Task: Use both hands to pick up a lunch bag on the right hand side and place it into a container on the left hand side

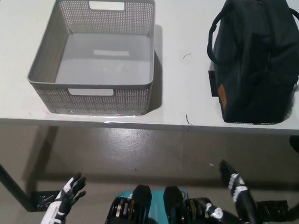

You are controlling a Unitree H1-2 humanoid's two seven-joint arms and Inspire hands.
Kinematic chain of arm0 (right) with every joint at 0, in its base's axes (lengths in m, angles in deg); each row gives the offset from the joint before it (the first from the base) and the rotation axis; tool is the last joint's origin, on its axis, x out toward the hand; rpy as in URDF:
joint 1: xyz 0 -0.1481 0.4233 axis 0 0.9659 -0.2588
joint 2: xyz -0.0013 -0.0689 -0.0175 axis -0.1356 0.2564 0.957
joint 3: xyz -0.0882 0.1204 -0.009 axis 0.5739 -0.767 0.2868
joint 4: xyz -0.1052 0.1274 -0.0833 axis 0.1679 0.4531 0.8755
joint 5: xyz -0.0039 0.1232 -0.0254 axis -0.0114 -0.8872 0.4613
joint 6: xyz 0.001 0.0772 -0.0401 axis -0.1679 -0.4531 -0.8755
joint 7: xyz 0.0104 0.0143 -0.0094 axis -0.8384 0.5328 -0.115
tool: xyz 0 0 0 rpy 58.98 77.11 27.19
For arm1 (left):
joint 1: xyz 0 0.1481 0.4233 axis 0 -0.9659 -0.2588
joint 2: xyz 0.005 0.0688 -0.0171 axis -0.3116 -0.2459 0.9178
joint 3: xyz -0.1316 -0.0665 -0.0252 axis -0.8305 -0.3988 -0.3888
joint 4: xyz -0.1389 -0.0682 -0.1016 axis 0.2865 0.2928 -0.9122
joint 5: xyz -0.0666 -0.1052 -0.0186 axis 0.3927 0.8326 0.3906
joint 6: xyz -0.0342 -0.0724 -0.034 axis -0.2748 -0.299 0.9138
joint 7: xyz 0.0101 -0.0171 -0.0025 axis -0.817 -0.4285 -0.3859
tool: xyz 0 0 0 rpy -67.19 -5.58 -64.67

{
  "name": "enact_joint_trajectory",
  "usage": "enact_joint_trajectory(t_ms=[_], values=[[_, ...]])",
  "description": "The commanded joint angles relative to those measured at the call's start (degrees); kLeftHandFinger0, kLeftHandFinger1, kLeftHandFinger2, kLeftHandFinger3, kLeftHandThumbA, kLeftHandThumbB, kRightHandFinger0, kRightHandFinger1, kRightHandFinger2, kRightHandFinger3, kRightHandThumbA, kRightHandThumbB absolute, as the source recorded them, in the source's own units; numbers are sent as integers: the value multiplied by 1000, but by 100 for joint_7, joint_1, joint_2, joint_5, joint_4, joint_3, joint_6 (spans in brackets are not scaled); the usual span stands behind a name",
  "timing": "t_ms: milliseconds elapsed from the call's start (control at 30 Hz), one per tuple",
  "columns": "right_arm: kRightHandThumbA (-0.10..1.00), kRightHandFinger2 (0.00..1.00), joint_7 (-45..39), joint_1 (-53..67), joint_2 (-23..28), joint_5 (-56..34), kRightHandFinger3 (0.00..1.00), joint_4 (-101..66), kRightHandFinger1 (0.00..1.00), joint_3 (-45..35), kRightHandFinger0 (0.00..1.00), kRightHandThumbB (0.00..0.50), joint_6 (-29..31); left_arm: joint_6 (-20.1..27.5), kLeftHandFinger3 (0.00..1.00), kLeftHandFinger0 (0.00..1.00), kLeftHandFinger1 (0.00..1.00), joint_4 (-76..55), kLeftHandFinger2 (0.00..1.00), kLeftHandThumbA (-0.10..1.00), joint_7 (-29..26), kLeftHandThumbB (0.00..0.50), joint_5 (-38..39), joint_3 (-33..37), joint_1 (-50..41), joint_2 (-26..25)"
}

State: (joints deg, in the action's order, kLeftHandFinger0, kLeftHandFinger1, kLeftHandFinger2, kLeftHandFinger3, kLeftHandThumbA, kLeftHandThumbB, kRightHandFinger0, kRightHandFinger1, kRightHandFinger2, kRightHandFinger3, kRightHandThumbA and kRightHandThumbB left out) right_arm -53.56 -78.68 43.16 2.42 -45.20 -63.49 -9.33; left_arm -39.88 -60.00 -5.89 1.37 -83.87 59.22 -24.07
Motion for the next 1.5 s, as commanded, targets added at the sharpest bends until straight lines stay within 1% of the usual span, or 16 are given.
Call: enact_joint_trajectory(t_ms=[0, 133, 167, 267, 333, 400, 600, 700, 800, 833, 967, 1133, 1167, 1200, 1300, 1467], values=[[1000, 1000, 177, 180, 223, 61, 1000, -758, 1000, -284, 1000, 233, 518, 132, 1000, 1000, 1000, -652, 1000, 1000, 474, 110, 81, 346, 67, -210], [1000, 1000, 210, 349, 298, -78, 1000, -1432, 1000, -562, 1000, 290, 481, -214, 1000, 1000, 1000, -1436, 1000, 1000, 582, 142, 151, 658, 155, -215], [1000, 1000, 223, 359, 287, -115, 1000, -1574, 1000, -622, 1000, 281, 447, -224, 1000, 1000, 1000, -1583, 1000, 1000, 614, 136, 164, 716, 222, -226], [1000, 1000, 260, 358, 285, -286, 1000, -1996, 1000, -802, 1000, 264, 349, -591, 1000, 1000, 1000, -2126, 1000, 1000, 707, 203, 147, 897, 494, -232], [1000, 1000, 306, 313, 290, -325, 1000, -2240, 1000, -946, 1000, 255, 267, -819, 1000, 1000, 1000, -2430, 1000, 1000, 786, 203, 83, 999, 729, -257], [1000, 1000, 423, 219, 244, -358, 1000, -2472, 1000, -1132, 1000, 269, 160, -988, 1000, 1000, 1000, -2675, 1000, 1000, 789, 197, -77, 1056, 1052, -192], [1000, 1000, 553, -171, 266, -654, 1000, -2735, 1000, -1532, 1000, 330, -109, -1570, 1000, 1000, 1000, -2837, 1000, 1000, 779, 263, -222, 1164, 2203, 72], [1000, 1000, 594, -501, 373, -799, 1000, -2668, 1000, -1747, 1000, 287, -81, -1881, 1000, 1000, 1000, -2519, 1000, 1000, 670, 283, -251, 1160, 2917, 340], [1000, 1000, 579, -797, 536, -1106, 1000, -2571, 1000, -1929, 1000, 314, -313, -2355, 1000, 1000, 1000, -2137, 1000, 1000, 427, 351, -57, 1043, 3430, 742], [1000, 1000, 605, -980, 566, -1185, 1000, -2496, 1000, -1994, 1000, 316, -450, -2361, 1000, 1000, 1000, -1900, 1000, 1000, 268, 347, 1, 894, 3670, 938], [1000, 1000, 653, -1650, 744, -1438, 1000, -2093, 1000, -2209, 1000, 240, -679, -2394, 1000, 1000, 1000, -845, 1000, 1000, -403, 343, 380, 177, 4625, 1796], [1000, 1000, 613, -2287, 830, -1585, 1000, -1474, 1000, -2254, 1000, 262, -840, -2381, 1000, 1000, 1000, 0, 1000, 1000, -654, 345, 313, -261, 5327, 2248], [1000, 1000, 612, -2412, 850, -1596, 1000, -1330, 1000, -2266, 1000, 249, -873, -2358, 1000, 1000, 1000, 213, 1000, 1000, -694, 347, 299, -321, 5481, 2309], [1000, 1000, 594, -2527, 889, -1591, 1000, -1169, 1000, -2274, 1000, 183, -888, -2492, 1000, 1000, 1000, 468, 1000, 1000, -773, 359, 486, -475, 5694, 2465], [1000, 1000, 538, -2773, 926, -1505, 1000, -600, 1000, -2240, 1000, 209, -766, -2784, 1000, 1000, 1000, 774, 1000, 1000, -905, 353, 844, -763, 5937, 2725], [1000, 1000, 401, -3165, 1002, -1714, 1000, 105, 1000, -2281, 1000, 202, -711, -3085, 1000, 1000, 1000, 1329, 1000, 1000, -981, 382, 1087, -1043, 6403, 2943]])
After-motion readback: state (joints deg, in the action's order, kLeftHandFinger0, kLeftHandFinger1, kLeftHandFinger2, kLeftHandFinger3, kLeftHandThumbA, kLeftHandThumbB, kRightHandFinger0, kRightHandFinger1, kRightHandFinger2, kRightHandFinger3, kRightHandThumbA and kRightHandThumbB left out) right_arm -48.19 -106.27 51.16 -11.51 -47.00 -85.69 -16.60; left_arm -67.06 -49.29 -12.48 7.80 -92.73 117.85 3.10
